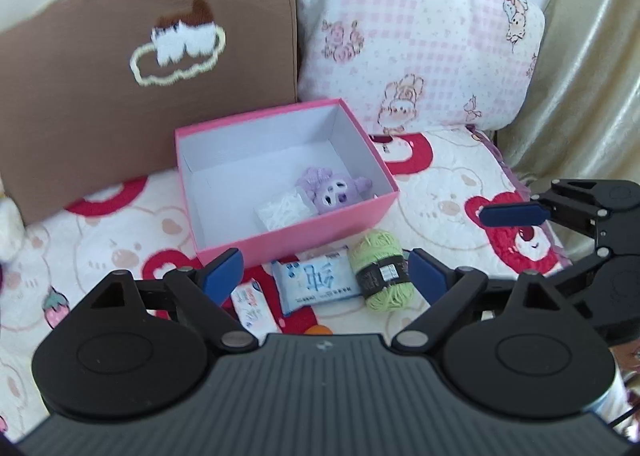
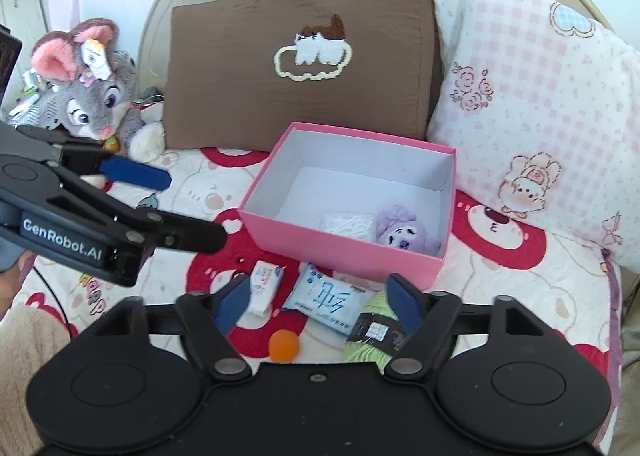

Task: Organize objects
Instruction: 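Withdraw the left tool from the box toward the green yarn ball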

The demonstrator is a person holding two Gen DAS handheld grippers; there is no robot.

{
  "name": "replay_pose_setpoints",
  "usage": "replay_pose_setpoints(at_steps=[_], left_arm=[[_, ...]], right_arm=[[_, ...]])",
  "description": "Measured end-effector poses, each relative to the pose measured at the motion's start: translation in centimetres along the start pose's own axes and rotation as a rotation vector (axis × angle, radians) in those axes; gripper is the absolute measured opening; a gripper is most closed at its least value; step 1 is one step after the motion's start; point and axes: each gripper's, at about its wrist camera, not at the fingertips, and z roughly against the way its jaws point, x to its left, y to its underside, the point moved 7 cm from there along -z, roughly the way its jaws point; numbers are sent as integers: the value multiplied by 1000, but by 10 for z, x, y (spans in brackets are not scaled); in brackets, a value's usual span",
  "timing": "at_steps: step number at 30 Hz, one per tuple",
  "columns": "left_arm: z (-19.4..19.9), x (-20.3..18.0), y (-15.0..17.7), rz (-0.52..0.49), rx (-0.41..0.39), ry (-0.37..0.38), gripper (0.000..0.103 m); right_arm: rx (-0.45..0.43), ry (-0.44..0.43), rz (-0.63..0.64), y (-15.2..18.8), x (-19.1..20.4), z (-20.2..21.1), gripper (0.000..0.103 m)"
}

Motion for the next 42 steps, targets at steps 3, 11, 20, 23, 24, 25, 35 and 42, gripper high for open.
replay_pose_setpoints(at_steps=[3, 11, 20, 23, 24, 25, 35, 42], left_arm=[[5, -8, 1, -24, -29, -13, 94], [3, -33, 23, -77, 18, -10, 97], [3, -50, 45, -79, 47, 39, 97], [-5, -55, 50, -60, 40, 60, 97], [-10, -57, 51, -60, 42, 66, 97], [-13, -57, 53, -58, 47, 73, 97], [-63, -50, 56, -27, 60, 98, 97], [-100, -36, 51, 62, 123, 103, 94]], right_arm=[[-12, -6, 28, 11, 2, 1, 83], [-25, -44, 10, 43, -1, 9, 83], [-39, -100, 59, 73, -1, 12, 84], [-107, -213, 27, 79, 0, 13, 84], [-107, -225, 16, 81, -1, 10, 84], [-99, -226, 10, 83, 0, 6, 84], [-17, -94, 6, 80, -22, -45, 91], [79, -10, 42, 85, -36, -84, 91]])
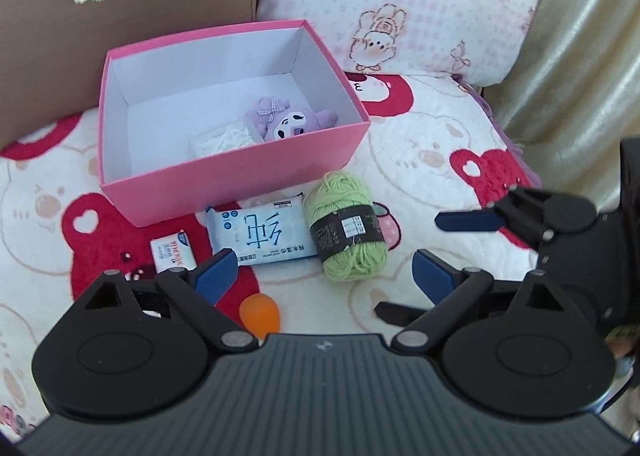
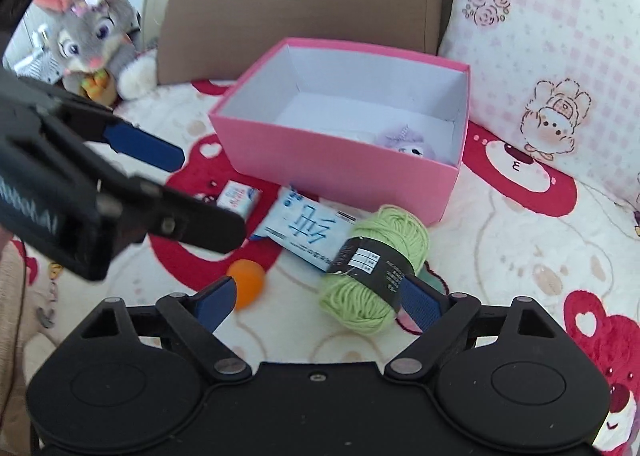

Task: Organize objects
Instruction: 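Withdraw the left tool from the box toward the green yarn ball, then lower the open left gripper around the green yarn ball and close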

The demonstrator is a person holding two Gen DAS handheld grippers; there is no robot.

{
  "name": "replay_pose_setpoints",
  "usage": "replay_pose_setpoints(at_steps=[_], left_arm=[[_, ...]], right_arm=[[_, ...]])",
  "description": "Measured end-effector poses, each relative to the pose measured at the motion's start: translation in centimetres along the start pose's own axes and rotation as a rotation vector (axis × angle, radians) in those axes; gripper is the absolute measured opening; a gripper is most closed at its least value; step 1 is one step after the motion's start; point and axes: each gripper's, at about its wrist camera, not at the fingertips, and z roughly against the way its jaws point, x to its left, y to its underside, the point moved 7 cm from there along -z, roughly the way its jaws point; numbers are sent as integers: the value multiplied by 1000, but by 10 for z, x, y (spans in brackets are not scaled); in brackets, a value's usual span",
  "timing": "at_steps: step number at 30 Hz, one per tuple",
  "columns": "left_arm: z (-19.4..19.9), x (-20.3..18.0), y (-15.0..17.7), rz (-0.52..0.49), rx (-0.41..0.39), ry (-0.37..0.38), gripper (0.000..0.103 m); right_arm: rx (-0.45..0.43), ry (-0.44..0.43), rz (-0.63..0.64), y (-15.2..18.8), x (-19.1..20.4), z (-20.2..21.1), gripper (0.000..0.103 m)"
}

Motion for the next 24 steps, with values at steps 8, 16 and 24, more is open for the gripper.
replay_pose_setpoints(at_steps=[8, 16, 24], left_arm=[[-31, -5, 5, 80, -7, 77, 91], [-57, 21, 12, 188, 6, 66, 91], [-87, 39, 17, 311, -11, 170, 90]], right_arm=[[47, 27, -132, 6, -3, -19, 91], [114, -54, -381, 5, -31, -38, 91], [50, 6, -443, 30, -43, -58, 90]])
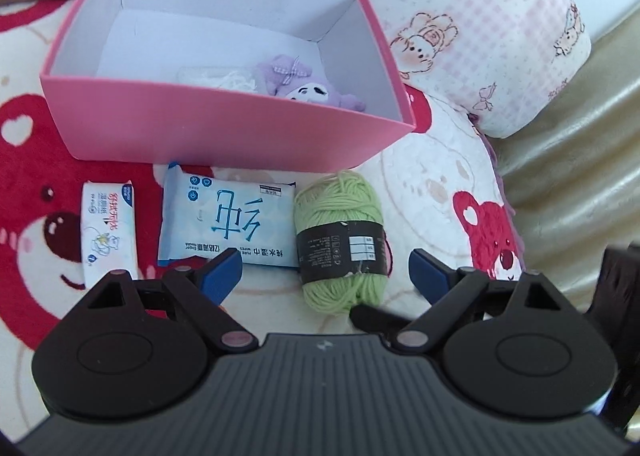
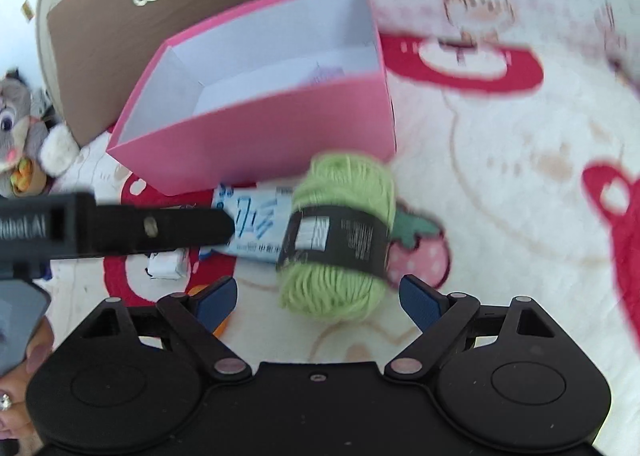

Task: Organize objects
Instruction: 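Lower the open left gripper around the green yarn ball and close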

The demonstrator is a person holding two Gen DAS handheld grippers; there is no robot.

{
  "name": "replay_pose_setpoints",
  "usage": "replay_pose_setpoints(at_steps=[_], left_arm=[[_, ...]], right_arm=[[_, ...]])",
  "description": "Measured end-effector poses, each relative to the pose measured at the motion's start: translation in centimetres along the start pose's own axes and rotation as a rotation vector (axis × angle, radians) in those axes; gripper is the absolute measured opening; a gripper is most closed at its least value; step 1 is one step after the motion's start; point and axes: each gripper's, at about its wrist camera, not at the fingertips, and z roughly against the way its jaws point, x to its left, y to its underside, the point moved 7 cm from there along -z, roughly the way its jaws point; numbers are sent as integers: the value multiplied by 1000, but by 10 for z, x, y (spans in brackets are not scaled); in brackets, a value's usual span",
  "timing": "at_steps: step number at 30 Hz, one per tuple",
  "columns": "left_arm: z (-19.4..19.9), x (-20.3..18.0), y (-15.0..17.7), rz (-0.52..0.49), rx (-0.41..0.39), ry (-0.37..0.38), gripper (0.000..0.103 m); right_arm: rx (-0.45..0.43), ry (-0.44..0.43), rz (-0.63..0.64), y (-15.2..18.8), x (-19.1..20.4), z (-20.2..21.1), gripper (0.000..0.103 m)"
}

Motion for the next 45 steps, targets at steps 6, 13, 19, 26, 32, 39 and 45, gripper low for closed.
replay_pose_setpoints(at_steps=[6, 13, 19, 26, 32, 39, 45], left_arm=[[-13, 8, 8, 28, -17, 52, 87], [-27, 4, 10, 14, -38, 110, 87], [-39, -1, 11, 18, -7, 164, 81], [-54, 5, 18, 52, 30, 180, 67], [-60, 8, 17, 26, 21, 142, 64], [-63, 10, 19, -19, 12, 110, 67], [-66, 3, 21, -42, -3, 137, 63]], right_arm=[[-8, -11, 12, -2, -1, -6, 86], [1, 9, 14, -1, -3, -22, 86], [-65, 109, 72, -6, -5, -24, 86], [-46, 55, 91, -11, -1, -35, 86], [25, 56, 39, -4, -11, -51, 85], [14, 69, 45, -2, -10, -54, 85], [-16, 78, 93, -3, -2, -53, 78]])
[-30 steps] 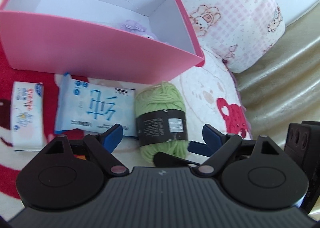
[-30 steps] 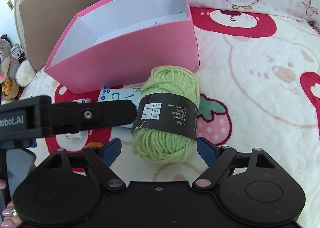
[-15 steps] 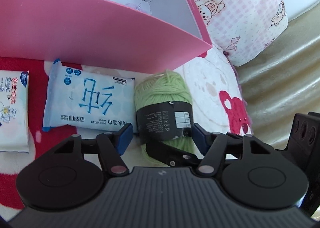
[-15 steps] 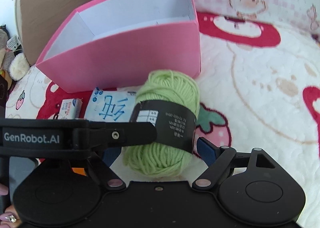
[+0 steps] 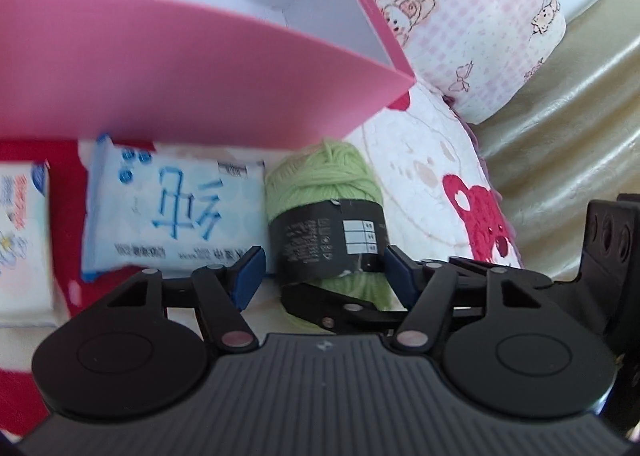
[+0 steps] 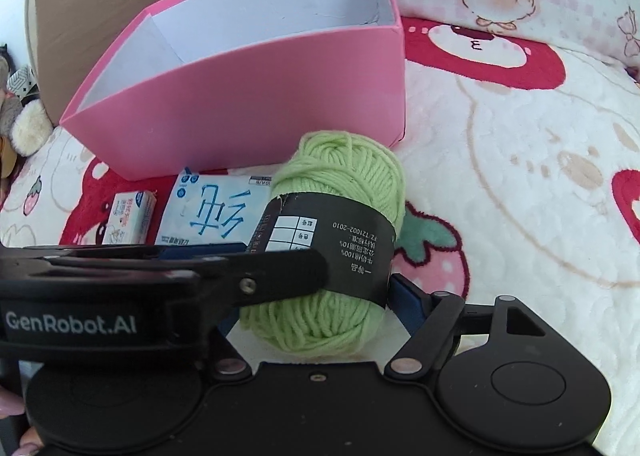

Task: Organize objects
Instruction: 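Lower the open left gripper around the green yarn ball and close, then lift the green yarn ball with the left gripper over the pink box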

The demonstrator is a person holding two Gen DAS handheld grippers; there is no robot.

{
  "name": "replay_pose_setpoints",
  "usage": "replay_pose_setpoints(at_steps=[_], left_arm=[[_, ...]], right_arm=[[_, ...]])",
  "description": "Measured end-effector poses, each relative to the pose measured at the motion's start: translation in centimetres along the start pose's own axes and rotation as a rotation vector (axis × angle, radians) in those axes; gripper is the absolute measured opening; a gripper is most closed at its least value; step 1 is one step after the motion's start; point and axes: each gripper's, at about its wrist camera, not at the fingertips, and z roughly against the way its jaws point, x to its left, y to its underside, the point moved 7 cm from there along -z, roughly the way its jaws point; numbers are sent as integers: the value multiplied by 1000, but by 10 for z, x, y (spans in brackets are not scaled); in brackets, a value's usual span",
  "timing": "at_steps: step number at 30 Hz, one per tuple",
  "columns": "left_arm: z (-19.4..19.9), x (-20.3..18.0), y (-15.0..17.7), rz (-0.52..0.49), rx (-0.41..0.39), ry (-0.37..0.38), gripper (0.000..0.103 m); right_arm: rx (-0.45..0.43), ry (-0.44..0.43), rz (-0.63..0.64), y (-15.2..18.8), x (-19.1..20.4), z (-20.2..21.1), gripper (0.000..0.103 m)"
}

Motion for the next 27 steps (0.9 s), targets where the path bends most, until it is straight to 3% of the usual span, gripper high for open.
replay_pose_setpoints(at_steps=[7, 14, 27], left_arm=[[0, -1, 1, 32, 0, 30, 56], [8, -3, -1, 119, 16, 97, 55], [26, -10, 0, 88, 16, 54, 55]], right_arm=[[-10, 2, 3, -1, -2, 3, 70], [-41, 5, 16, -3, 5, 21, 67], [-40, -34, -12, -3, 12, 33, 67]])
